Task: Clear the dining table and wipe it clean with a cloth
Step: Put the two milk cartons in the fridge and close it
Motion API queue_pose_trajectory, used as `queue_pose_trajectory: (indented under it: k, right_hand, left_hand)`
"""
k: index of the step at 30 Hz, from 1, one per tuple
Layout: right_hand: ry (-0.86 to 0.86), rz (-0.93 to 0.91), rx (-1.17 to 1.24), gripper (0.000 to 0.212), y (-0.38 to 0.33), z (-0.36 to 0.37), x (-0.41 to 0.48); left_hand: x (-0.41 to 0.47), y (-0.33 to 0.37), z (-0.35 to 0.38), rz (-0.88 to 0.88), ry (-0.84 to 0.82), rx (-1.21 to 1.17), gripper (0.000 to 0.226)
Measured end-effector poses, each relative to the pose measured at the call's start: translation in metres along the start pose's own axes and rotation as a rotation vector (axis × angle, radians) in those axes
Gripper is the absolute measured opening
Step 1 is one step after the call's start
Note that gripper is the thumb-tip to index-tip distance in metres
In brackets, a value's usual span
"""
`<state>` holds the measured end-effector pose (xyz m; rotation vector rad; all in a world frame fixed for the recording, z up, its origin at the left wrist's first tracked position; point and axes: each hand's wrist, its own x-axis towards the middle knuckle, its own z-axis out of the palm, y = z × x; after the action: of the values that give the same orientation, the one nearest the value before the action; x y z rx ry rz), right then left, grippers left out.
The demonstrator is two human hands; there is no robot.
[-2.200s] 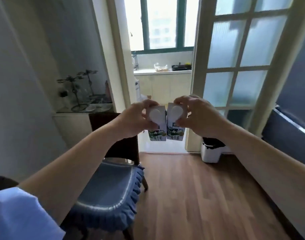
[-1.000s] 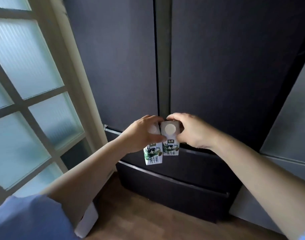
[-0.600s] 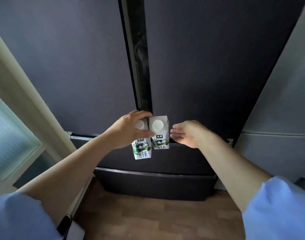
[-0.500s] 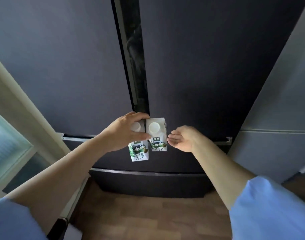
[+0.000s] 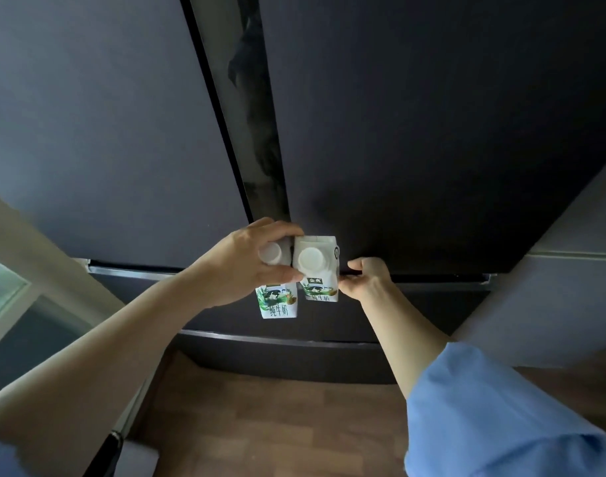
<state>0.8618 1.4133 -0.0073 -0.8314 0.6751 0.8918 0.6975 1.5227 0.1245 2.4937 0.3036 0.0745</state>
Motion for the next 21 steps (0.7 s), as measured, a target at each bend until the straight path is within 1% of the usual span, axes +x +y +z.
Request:
queue_pose_trajectory:
  k: [3,5,10,13,14,17,18,19,21]
  right_hand:
    - [0.007,0.008,0.052,0.016,0.003,-0.003,0.002]
    - [0.018,-0.008,0.063,0.02,0.007,-0.001,0.004]
    - [0.047,-0.071,0.024,0.025,0.013,-0.002,0.01]
    - [0.067,-0.088,-0.014,0.017,0.018,-0.008,-0.002]
    - [0.076,-0.091,-0.047,0.015,0.021,-0.009,-0.011]
    - [0.121,-0.085,-0.226,0.035,0.033,-0.01,-0.056]
    - [0.111,-0.105,-0.313,0.034,0.038,-0.008,-0.08]
    - [0.076,-0.151,-0.393,0.027,0.044,-0.006,-0.105]
    - [-0.014,-0.304,-0.538,0.017,0.056,-0.001,-0.158]
  left_hand:
    - [0.004,0.001,0.001,-0.01,-0.01,0.002,0.054]
    - [0.003,0.003,0.0,-0.014,-0.013,0.015,0.055]
    - [-0.008,0.01,-0.014,0.03,0.003,0.011,0.05]
    - [-0.024,0.013,-0.026,0.059,0.015,0.021,0.05]
    - [-0.03,0.015,-0.03,0.065,0.017,0.021,0.05]
    - [-0.053,0.022,-0.045,0.079,0.026,0.008,0.05]
    - [-0.062,0.025,-0.05,0.088,0.027,0.005,0.05]
    - [-0.073,0.029,-0.055,0.099,0.029,0.0,0.05]
    - [-0.097,0.038,-0.068,0.108,0.036,-0.021,0.049]
